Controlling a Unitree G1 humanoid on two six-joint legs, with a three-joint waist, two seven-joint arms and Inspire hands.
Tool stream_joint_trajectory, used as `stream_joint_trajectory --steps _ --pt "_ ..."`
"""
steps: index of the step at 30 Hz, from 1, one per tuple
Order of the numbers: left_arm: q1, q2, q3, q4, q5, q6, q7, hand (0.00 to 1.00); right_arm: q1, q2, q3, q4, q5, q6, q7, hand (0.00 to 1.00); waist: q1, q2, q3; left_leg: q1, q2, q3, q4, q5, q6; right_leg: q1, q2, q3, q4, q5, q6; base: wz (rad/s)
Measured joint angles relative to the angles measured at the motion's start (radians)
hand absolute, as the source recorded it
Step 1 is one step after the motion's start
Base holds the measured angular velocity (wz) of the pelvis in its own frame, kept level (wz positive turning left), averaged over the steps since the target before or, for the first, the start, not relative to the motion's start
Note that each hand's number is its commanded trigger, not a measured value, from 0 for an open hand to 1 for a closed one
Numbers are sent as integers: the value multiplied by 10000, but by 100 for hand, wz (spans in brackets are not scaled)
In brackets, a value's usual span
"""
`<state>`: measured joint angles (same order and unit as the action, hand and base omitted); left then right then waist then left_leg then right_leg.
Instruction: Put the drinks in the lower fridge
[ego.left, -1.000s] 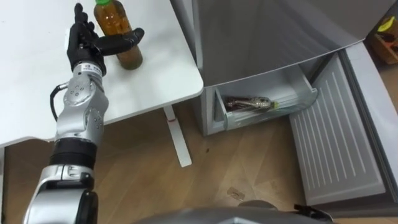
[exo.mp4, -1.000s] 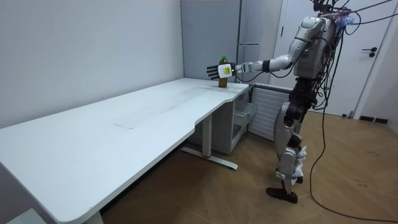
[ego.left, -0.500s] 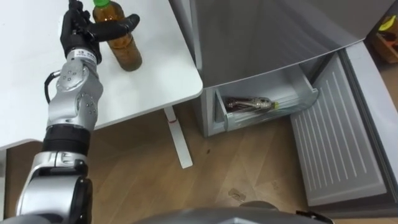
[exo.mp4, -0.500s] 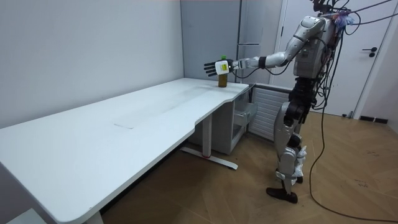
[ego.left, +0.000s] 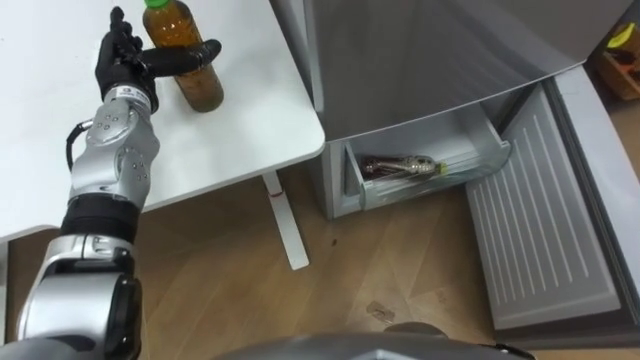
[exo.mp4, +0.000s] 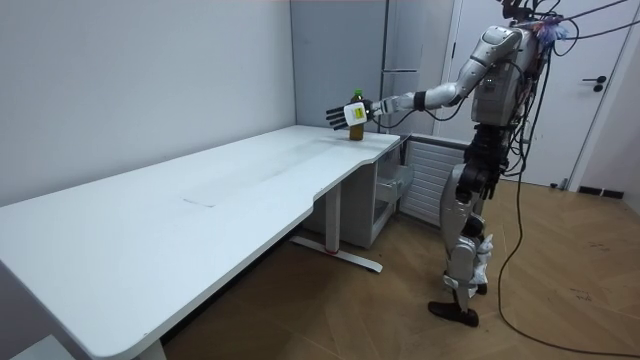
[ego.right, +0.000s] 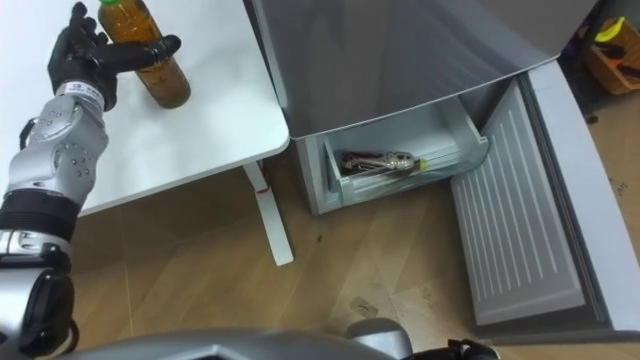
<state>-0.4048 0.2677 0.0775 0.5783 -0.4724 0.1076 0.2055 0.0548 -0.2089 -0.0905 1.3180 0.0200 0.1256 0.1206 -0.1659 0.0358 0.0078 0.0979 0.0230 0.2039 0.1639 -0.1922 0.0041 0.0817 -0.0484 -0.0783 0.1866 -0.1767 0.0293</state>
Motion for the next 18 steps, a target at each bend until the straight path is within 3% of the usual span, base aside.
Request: stream_joint_trajectory --steps 3,4,7,11,18 --pt "-103 110 -1 233 -42 13 -19 0 -29 3 -106 0 -308 38 -30 0 -61 -1 0 -19 -2 33 2 0 0 -11 2 64 0 0 0 -4" --pt "-162 124 -1 323 -42 24 -24 50 -39 2 -106 0 -335 58 -44 0 -62 -1 0 -22 -2 46 1 0 0 -17 3 81 -1 0 0 -5" --pt "-450 202 -2 682 -49 74 -113 100 -79 1 -107 5 -353 74 -88 0 -97 2 -4 -88 -6 72 6 1 2 -80 5 110 11 0 -1 -1" --pt "-780 246 -2 1241 -49 164 -341 100 -87 -1 -102 4 -354 76 -110 0 -147 22 -17 -151 -5 88 31 2 4 -131 6 119 14 2 -3 -1" --pt "-779 250 -8 1330 -49 241 -625 100 -82 -6 -105 1 -341 54 -175 0 -160 68 -32 -80 -4 147 34 2 3 -106 6 207 5 2 -3 -3"
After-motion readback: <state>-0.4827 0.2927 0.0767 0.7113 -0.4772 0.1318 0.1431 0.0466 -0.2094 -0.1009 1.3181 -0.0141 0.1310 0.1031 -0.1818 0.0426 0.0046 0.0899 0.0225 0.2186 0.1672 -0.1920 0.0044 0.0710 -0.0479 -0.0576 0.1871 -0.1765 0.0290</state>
